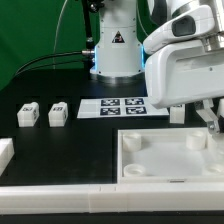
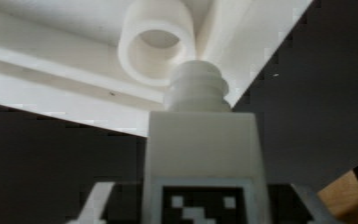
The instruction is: Assemble one leg
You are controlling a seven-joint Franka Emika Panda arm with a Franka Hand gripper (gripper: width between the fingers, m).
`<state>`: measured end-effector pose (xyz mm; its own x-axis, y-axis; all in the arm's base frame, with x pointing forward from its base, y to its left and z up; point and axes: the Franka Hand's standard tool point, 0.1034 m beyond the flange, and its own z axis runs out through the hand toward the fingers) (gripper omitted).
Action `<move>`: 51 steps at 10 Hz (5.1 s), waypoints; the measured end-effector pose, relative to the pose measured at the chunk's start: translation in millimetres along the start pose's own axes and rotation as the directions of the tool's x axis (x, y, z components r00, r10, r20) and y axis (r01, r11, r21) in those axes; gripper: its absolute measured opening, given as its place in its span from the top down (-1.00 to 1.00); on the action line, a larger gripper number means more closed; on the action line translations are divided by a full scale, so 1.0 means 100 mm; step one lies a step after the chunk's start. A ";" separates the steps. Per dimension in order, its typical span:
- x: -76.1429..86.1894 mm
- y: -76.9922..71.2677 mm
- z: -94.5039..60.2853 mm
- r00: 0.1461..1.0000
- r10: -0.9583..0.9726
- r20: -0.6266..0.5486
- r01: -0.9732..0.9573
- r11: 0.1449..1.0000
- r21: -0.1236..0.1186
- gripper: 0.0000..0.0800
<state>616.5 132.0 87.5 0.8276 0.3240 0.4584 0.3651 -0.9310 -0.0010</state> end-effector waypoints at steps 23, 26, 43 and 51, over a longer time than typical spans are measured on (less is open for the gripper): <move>-0.18 0.16 0.22 0.992 0.006 -0.127 -0.014 0.998 -0.056 0.28; -0.17 0.14 0.22 0.994 0.004 -0.112 -0.010 0.999 -0.051 0.15; 0.08 0.08 0.05 0.985 0.003 0.175 -0.010 0.999 0.042 -0.62; 0.13 0.05 0.06 0.917 0.000 0.399 -0.045 0.994 0.103 -0.62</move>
Offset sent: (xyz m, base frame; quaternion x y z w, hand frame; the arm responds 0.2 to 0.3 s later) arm 0.0000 0.0000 0.0000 0.0000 0.0000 0.0000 1.0000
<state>631.7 132.2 88.0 0.9290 0.3643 0.0654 0.3696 -0.9222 -0.1133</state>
